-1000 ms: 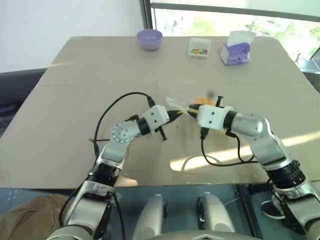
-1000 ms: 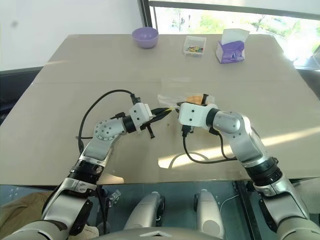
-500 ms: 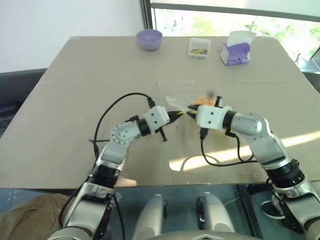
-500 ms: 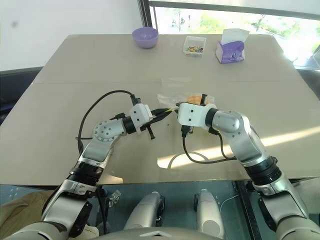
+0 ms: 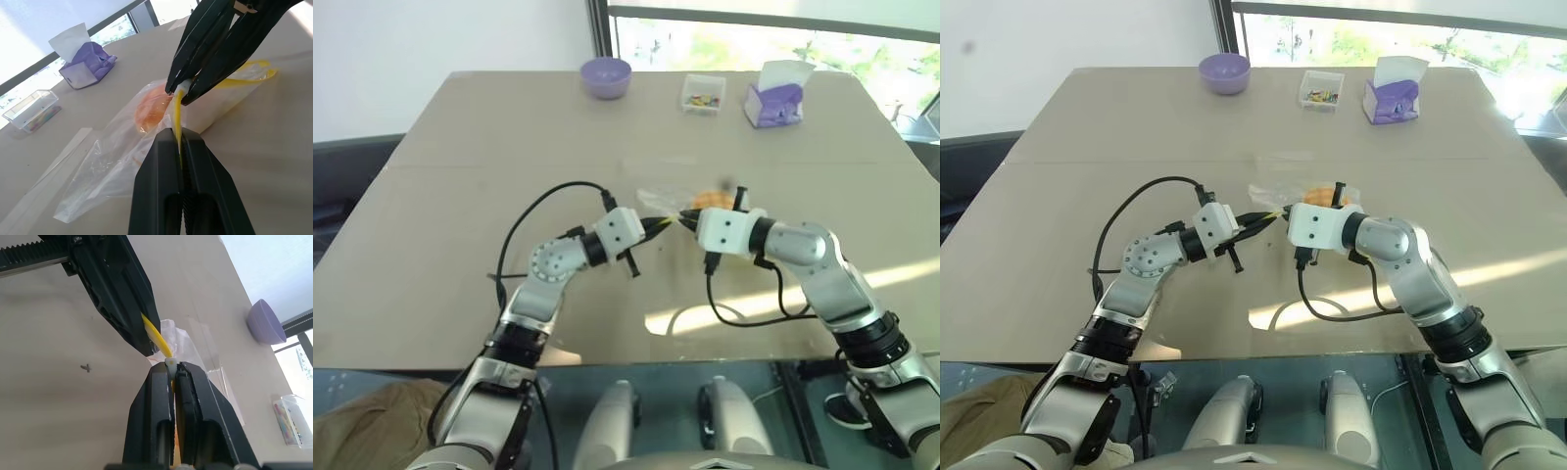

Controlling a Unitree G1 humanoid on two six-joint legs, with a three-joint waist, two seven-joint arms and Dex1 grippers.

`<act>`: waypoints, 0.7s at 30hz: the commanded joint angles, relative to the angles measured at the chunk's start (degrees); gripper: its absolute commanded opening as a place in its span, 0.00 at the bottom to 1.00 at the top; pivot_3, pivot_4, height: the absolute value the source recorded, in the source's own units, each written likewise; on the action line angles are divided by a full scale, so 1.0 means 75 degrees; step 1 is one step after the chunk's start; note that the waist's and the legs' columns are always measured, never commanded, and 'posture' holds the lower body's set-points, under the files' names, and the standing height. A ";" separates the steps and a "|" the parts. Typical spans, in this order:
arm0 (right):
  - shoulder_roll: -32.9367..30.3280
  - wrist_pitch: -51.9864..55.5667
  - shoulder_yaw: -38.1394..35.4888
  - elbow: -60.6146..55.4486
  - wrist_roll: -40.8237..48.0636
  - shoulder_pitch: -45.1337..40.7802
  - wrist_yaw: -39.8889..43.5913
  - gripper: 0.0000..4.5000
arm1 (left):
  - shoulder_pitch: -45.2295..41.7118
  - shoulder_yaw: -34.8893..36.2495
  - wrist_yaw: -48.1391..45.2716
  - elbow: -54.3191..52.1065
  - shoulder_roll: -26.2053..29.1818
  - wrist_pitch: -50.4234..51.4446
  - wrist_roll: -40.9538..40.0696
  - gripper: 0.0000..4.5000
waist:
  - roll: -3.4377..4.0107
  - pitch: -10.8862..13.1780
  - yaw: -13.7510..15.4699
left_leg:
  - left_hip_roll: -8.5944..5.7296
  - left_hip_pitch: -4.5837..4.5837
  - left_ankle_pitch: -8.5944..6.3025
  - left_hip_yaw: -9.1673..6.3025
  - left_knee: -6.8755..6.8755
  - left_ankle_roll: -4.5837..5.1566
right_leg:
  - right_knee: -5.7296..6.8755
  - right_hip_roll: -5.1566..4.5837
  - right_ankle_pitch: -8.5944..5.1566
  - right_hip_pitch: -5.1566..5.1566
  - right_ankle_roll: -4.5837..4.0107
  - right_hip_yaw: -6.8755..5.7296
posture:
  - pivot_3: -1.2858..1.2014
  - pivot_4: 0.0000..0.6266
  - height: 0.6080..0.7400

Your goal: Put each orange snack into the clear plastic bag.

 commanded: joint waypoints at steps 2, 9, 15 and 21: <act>-0.0616 -0.0062 -0.0720 -0.0525 0.0072 0.0425 -0.0001 0.01 | -0.0061 0.0422 0.0135 0.0012 0.0247 -0.0029 -0.0115 0.00 | 0.0000 0.0000 0.0011 | 0.0000 0.0000 0.0000 0.0000 0.0000 0.0000 | -0.0001 0.0000 0.0000 0.0000 0.0000 0.0000 | 0.52 0.24 0.44; -0.1259 0.0133 -0.1124 -0.0763 0.0032 0.1010 -0.0145 0.01 | -0.0121 0.0552 0.0105 -0.0232 0.0531 0.0248 -0.0215 0.00 | 0.0000 0.0000 0.0006 | 0.0001 -0.0001 0.0000 0.0000 -0.0001 0.0000 | -0.0001 0.0000 0.0000 0.0000 0.0000 0.0000 | 0.52 0.24 0.44; -0.1462 0.0246 -0.1345 -0.0600 -0.0117 0.1261 -0.0504 0.01 | -0.0114 0.0523 0.0096 -0.0413 0.0629 0.0430 -0.0259 0.00 | 0.0000 0.0000 0.0011 | 0.0002 0.0000 0.0000 0.0002 -0.0001 0.0000 | -0.0001 0.0000 0.0000 0.0001 0.0000 0.0000 | 0.52 0.24 0.44; -0.1812 0.0136 -0.1600 -0.0220 -0.0163 0.1473 -0.0785 0.01 | -0.0090 0.0517 0.0120 -0.0522 0.0675 0.0533 -0.0259 0.00 | 0.0000 0.0001 0.0023 | 0.0002 -0.0001 0.0000 0.0003 -0.0001 0.0000 | -0.0002 -0.0001 0.0000 0.0001 0.0000 0.0000 | 0.52 0.24 0.44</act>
